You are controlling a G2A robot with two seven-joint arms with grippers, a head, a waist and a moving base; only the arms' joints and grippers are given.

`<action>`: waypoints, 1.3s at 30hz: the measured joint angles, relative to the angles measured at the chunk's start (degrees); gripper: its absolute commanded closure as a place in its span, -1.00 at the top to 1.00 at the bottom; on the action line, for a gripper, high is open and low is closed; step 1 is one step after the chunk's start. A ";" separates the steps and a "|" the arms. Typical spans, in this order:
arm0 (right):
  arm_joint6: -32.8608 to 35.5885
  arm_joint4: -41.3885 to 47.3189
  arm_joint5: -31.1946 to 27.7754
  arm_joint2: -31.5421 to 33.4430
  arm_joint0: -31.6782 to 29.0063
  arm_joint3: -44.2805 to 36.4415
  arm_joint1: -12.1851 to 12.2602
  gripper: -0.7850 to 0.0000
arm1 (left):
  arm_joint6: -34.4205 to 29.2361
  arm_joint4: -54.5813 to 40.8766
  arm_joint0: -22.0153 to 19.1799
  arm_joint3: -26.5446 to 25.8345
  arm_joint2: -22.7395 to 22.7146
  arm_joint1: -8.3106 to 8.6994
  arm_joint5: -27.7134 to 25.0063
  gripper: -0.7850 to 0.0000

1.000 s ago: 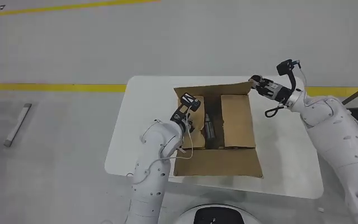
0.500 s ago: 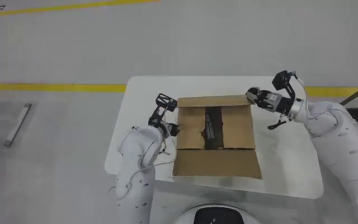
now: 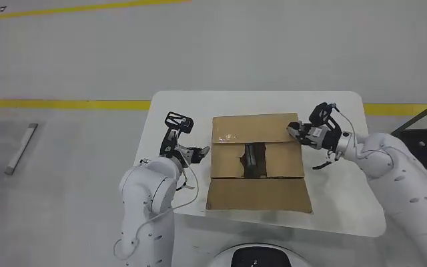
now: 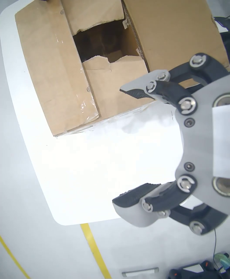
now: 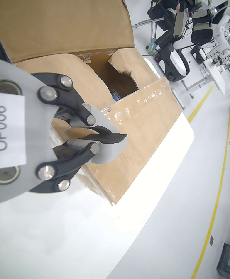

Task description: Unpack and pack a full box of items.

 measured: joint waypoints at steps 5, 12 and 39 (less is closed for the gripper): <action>-0.67 -1.17 2.78 -0.06 -2.08 -2.66 0.08 -1.00 | 0.00 0.00 0.00 0.00 0.00 0.00 0.00 1.00; -0.96 -3.56 5.28 -0.12 -3.32 -3.45 0.22 -1.00 | 2.27 1.77 1.70 0.23 -0.42 0.55 -1.38 1.00; -3.30 -1.98 6.97 0.16 -5.77 -3.90 0.32 -1.00 | 16.35 16.46 17.61 -4.52 0.39 6.33 -27.87 1.00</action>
